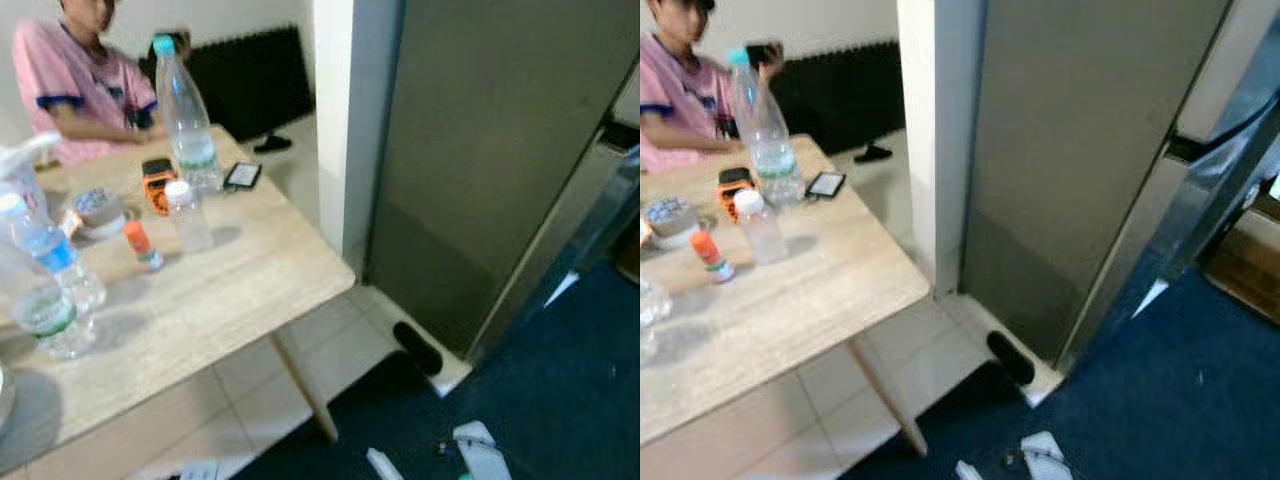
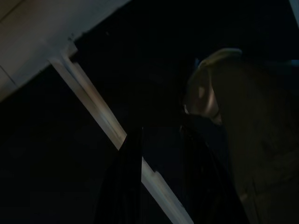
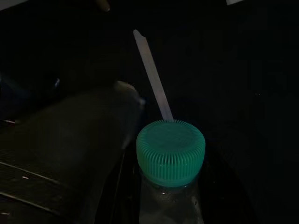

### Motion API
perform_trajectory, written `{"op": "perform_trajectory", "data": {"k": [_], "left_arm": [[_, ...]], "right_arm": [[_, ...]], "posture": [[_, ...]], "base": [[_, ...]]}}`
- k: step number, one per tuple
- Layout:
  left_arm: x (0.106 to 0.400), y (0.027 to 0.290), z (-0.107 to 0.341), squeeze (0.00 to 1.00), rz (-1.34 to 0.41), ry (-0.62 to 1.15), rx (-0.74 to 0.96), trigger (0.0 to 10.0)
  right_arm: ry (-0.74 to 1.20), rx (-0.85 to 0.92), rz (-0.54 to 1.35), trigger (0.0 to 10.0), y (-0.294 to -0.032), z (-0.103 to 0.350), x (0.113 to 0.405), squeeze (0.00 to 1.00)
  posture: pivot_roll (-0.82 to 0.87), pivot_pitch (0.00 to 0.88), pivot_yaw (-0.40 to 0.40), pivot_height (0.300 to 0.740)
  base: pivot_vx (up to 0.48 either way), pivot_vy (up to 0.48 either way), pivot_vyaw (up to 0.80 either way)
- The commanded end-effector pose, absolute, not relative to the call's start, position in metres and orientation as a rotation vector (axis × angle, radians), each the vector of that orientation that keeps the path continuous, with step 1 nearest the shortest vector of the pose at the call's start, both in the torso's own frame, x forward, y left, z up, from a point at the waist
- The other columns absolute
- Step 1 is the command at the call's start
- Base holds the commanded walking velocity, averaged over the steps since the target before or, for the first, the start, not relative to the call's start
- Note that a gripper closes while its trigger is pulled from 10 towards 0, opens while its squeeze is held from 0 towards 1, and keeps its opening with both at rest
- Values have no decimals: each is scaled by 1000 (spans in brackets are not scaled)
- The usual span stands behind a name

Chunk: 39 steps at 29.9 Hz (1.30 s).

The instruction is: Restocking fridge

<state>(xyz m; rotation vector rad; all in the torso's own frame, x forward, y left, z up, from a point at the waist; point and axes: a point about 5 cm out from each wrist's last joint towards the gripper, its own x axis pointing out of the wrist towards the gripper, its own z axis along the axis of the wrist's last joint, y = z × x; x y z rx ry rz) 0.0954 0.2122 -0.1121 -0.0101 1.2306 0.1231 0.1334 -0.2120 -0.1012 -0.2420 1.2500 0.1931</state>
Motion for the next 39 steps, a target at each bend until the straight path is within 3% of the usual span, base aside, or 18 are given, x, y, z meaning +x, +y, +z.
{"op": "perform_trajectory", "data": {"k": [1, 14, 18, 39], "left_arm": [[93, 207, -114, 0, 103, 1246, -20, 10000], [92, 207, -114, 0, 95, 1248, -14, 10000], [91, 208, -114, 0, 97, 1250, 1, 10000], [92, 207, -114, 0, 88, 1247, -5, 10000]], "right_arm": [[1241, -248, 187, 10000, -215, -100, 136, 0], [1250, -308, 176, 10000, -219, -100, 134, 0], [1278, -315, 163, 10000, -232, -102, 116, 0], [1267, -311, 163, 10000, -233, -101, 118, 0]], "posture": [[-12, 0, 21, 740], [-9, 0, 23, 740], [-7, 0, 22, 740], [-9, 0, 24, 740]], "base": [[0, -442, 0], [0, -442, 62], [0, 0, 783], [0, 0, 37]]}}
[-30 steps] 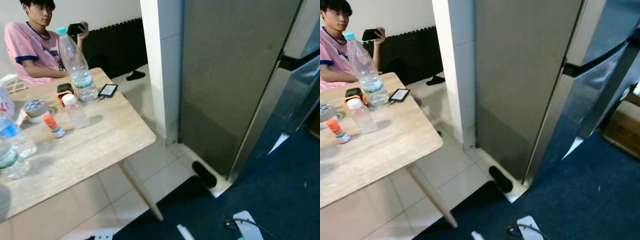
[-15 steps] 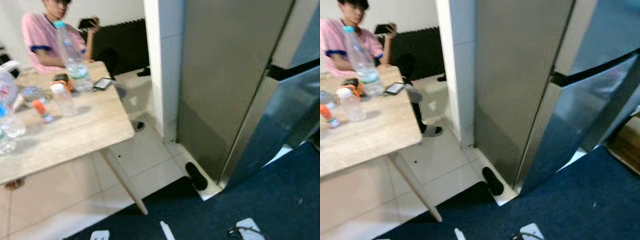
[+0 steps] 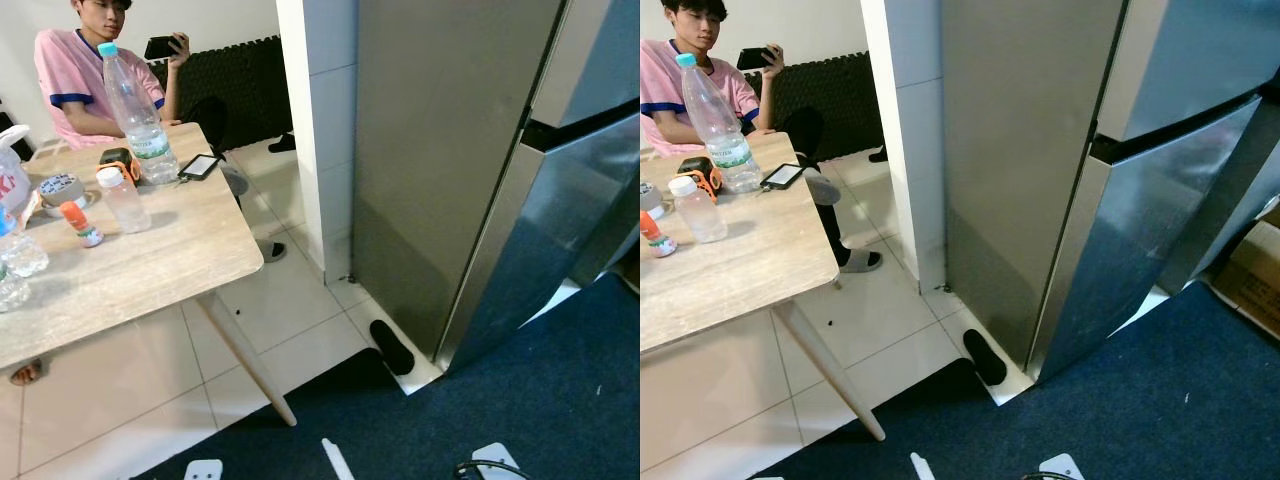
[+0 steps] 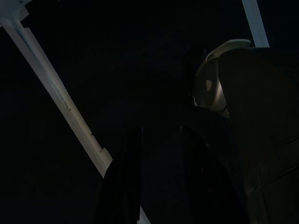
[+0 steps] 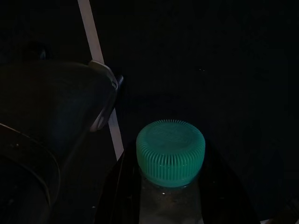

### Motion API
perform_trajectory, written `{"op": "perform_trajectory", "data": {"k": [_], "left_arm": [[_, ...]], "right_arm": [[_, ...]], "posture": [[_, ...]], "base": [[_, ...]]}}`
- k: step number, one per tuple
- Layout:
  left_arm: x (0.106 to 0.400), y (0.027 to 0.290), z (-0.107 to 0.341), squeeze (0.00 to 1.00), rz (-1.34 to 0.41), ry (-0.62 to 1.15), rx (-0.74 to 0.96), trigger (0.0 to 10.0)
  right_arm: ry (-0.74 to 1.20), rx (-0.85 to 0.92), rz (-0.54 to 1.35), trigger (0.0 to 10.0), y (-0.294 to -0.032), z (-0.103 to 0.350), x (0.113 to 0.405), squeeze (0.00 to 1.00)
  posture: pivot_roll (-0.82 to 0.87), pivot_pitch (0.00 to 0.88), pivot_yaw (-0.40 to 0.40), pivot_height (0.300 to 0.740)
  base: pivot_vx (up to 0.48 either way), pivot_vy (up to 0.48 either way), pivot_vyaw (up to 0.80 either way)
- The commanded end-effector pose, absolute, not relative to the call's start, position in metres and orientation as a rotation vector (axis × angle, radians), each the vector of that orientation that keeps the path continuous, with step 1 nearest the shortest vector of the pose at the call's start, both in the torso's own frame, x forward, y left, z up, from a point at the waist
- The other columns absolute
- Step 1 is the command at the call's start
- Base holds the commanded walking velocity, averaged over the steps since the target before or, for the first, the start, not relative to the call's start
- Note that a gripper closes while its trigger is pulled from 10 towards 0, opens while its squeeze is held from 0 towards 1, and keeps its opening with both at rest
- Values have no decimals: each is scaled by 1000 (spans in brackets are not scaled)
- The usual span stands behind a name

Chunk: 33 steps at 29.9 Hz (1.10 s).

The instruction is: Restocking fridge

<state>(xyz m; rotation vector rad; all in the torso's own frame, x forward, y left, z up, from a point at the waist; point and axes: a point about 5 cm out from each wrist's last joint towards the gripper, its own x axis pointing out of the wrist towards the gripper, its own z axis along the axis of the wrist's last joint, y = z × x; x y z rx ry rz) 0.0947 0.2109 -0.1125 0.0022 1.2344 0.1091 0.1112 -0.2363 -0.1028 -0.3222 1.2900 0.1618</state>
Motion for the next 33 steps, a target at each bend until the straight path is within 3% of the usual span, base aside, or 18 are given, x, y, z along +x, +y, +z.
{"op": "perform_trajectory", "data": {"k": [1, 6, 12, 19, 23, 26, 33], "left_arm": [[92, 207, -114, 0, 88, 1247, -5, 10000], [92, 207, -114, 0, 87, 1248, -2, 10000], [91, 207, -114, 0, 106, 1244, -18, 10000], [91, 205, -114, 0, 124, 1219, -10, 10000], [130, 242, -95, 0, 151, 1098, 9, 10000], [133, 245, -93, 0, 151, 1090, 8, 10000], [121, 240, -98, 0, 141, 1122, -8, 10000]], "right_arm": [[1267, -311, 163, 10000, -233, -101, 118, 0], [1258, -299, 171, 10000, -227, -102, 123, 0], [1250, -312, 180, 10000, -221, -101, 128, 0], [1214, -339, 114, 10000, -238, -95, 135, 0], [1158, -362, 96, 10000, -254, -83, 156, 0], [1130, -369, 80, 10000, -259, -77, 166, 0], [1082, -303, 88, 10000, -238, -77, 179, 0]], "posture": [[-9, 0, 24, 740], [-7, 0, 20, 740], [-2, 0, 13, 740], [-21, 0, 31, 740], [-28, 0, 33, 740], [-22, 0, 25, 740], [-25, 47, 10, 740]], "base": [[0, 0, 0], [0, 0, 0], [0, 0, 682], [0, 0, 209], [0, 0, 0], [0, 0, 0], [0, 0, 0]]}}
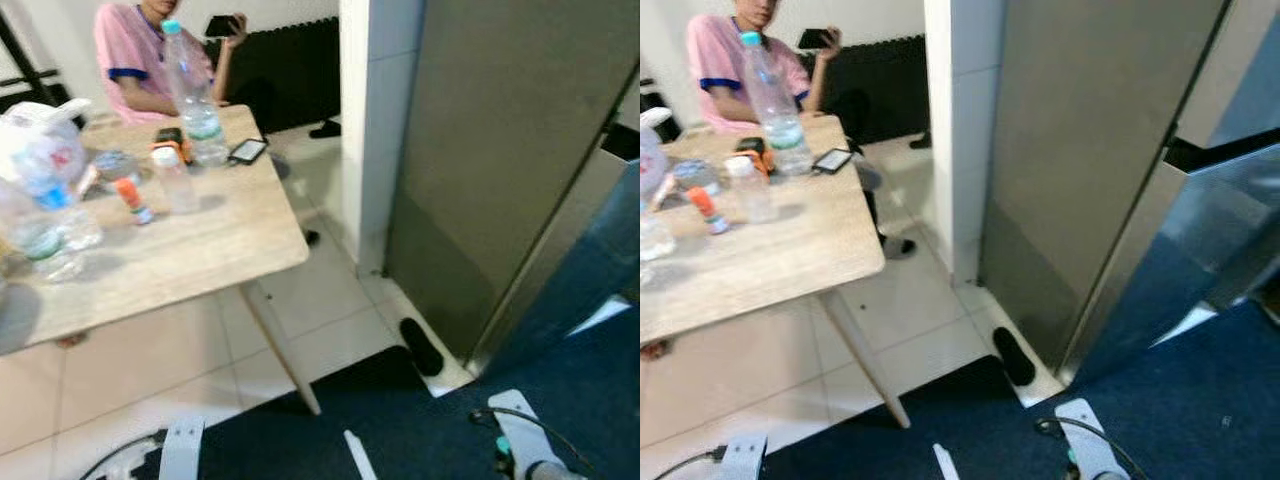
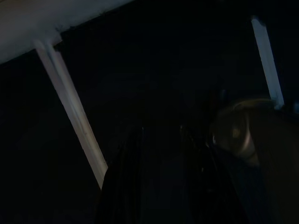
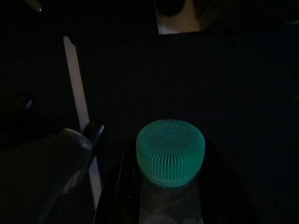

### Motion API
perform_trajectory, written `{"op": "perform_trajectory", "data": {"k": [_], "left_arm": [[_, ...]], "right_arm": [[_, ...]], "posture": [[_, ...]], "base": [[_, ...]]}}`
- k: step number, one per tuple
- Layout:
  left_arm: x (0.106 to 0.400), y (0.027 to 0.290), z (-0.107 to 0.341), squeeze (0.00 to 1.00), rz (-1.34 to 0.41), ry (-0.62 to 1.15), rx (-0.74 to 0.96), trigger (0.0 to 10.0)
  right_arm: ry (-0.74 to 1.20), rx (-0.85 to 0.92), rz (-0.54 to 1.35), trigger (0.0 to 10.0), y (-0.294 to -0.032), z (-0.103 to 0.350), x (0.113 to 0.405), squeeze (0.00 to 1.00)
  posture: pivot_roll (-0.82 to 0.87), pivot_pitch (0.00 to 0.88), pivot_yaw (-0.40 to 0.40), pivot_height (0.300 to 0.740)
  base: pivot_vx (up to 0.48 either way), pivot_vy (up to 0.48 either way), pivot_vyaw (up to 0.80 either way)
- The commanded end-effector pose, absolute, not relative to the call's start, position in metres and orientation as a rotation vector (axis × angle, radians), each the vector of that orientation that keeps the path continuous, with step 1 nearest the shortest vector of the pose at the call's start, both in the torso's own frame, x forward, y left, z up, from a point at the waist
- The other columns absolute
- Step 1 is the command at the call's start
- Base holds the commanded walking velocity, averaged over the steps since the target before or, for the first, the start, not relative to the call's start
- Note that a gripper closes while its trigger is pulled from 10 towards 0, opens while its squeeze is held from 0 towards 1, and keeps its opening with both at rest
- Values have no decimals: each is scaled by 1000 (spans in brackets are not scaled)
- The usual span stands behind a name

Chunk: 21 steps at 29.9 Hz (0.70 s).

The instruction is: Restocking fridge

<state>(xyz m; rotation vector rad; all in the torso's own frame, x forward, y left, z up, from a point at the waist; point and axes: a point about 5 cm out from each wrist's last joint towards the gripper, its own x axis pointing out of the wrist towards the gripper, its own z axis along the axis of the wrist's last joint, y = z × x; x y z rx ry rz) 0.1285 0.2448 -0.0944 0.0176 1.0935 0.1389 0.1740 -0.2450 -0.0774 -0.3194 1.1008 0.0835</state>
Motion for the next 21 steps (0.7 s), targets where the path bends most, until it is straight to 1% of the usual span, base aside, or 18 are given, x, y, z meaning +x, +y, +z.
{"op": "perform_trajectory", "data": {"k": [1, 3, 4, 8, 15, 17, 19, 21], "left_arm": [[120, 239, -99, 0, 138, 1124, -10, 10000], [120, 238, -99, 0, 135, 1125, -11, 10000], [123, 236, -99, 0, 132, 1118, -14, 10000], [127, 235, -98, 0, 128, 1113, -29, 10000], [130, 225, -99, 0, 99, 1112, -35, 10000], [128, 217, -101, 0, 74, 1121, -32, 10000], [128, 217, -101, 0, 74, 1121, -32, 10000], [123, 215, -103, 0, 65, 1132, -36, 10000]], "right_arm": [[1084, -307, 100, 10000, -236, -78, 178, 0], [1085, -312, 109, 10000, -235, -78, 177, 0], [1089, -323, 122, 10000, -231, -80, 177, 0], [1086, -340, 148, 10000, -226, -81, 178, 0], [1086, -353, 151, 10000, -232, -80, 175, 0], [1118, -374, 161, 10000, -237, -83, 166, 0], [1118, -374, 161, 10000, -237, -83, 166, 0], [1146, -376, 168, 10000, -236, -87, 157, 0]], "posture": [[-26, 42, 9, 740], [-26, 42, 9, 740], [-34, 66, 5, 740], [-52, 56, 23, 740], [-56, 40, 22, 740], [-55, 39, 21, 740], [-55, 39, 21, 740], [-51, 29, 22, 740]], "base": [[0, 0, 0], [0, 0, 0], [0, 0, 0], [0, 0, 0], [0, 0, 0], [0, 0, 784], [0, 0, 781], [0, 0, 784]]}}
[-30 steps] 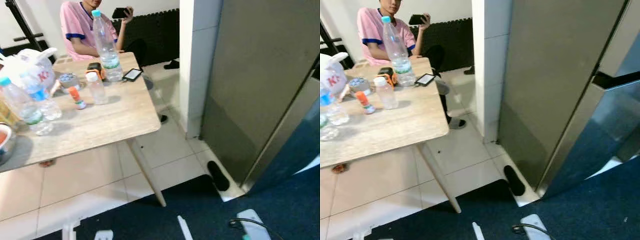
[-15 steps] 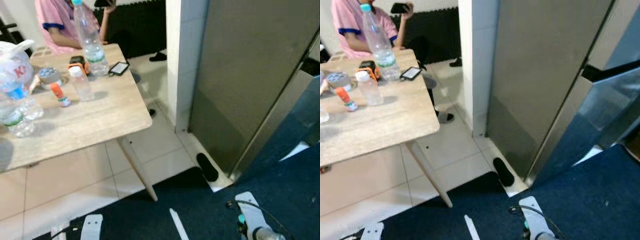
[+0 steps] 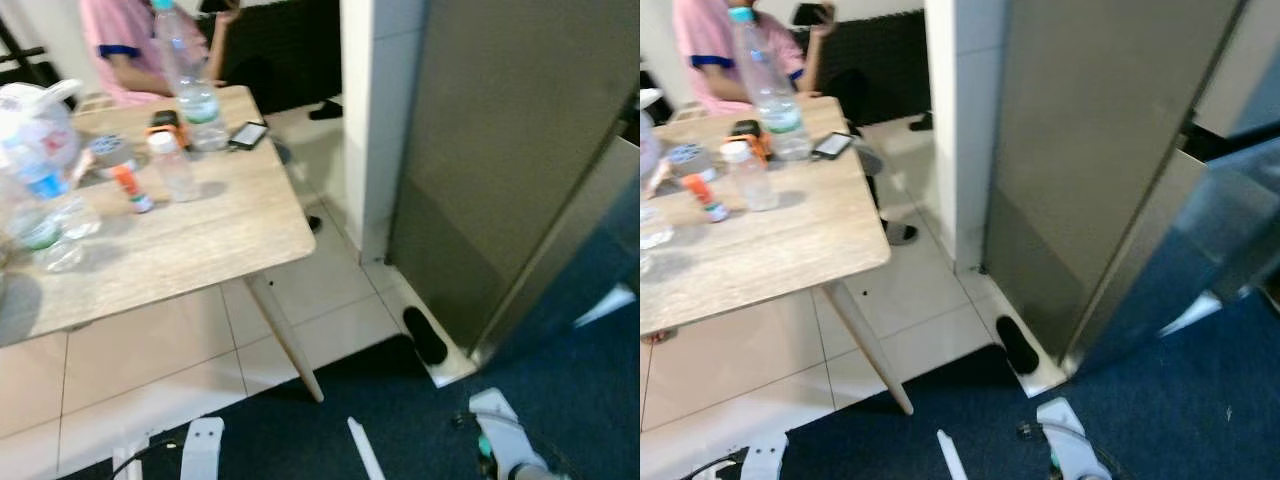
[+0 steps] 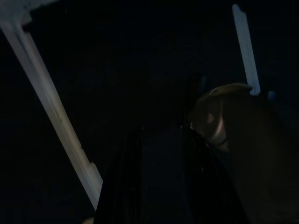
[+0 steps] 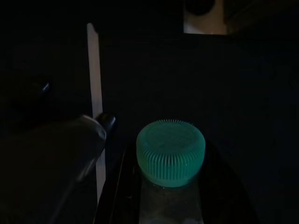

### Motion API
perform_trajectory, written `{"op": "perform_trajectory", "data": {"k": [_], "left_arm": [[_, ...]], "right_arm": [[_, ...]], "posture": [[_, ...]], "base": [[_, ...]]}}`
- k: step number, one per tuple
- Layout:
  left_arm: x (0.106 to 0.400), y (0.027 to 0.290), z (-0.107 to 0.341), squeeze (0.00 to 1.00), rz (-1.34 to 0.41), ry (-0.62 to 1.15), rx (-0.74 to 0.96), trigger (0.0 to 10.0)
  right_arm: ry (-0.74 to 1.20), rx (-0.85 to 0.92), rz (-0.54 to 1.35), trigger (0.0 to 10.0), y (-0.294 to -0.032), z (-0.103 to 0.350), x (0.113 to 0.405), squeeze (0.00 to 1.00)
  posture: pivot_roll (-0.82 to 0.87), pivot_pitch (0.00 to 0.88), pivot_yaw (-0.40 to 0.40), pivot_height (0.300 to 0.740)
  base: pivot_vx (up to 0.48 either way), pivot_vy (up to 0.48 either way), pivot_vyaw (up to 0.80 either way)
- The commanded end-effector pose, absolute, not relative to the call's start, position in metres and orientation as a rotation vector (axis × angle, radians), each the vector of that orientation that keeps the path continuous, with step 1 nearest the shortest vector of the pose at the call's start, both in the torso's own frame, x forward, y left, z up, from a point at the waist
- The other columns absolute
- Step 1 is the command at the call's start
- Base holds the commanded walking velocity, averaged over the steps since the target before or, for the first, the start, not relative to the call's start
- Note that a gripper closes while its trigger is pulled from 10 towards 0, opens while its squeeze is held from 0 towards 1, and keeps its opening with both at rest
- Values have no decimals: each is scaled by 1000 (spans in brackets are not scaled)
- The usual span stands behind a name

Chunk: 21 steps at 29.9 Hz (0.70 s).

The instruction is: Restocking fridge

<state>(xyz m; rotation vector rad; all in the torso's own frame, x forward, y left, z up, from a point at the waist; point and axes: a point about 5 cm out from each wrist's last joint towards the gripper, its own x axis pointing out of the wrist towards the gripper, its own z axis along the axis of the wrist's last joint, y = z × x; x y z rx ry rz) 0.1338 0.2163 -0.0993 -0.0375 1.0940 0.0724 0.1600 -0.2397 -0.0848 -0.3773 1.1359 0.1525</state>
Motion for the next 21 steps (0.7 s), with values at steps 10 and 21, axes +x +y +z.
{"op": "perform_trajectory", "data": {"k": [10, 21], "left_arm": [[110, 214, -107, 0, 79, 1163, -60, 10000], [113, 205, -108, 0, 49, 1166, -85, 10000]], "right_arm": [[1166, -381, 177, 10000, -233, -90, 152, 0], [1155, -392, 146, 10000, -233, -89, 155, 0]], "posture": [[-24, 0, 13, 740], [-34, 0, 20, 740]], "base": [[0, 0, 783], [0, -147, 214]]}}
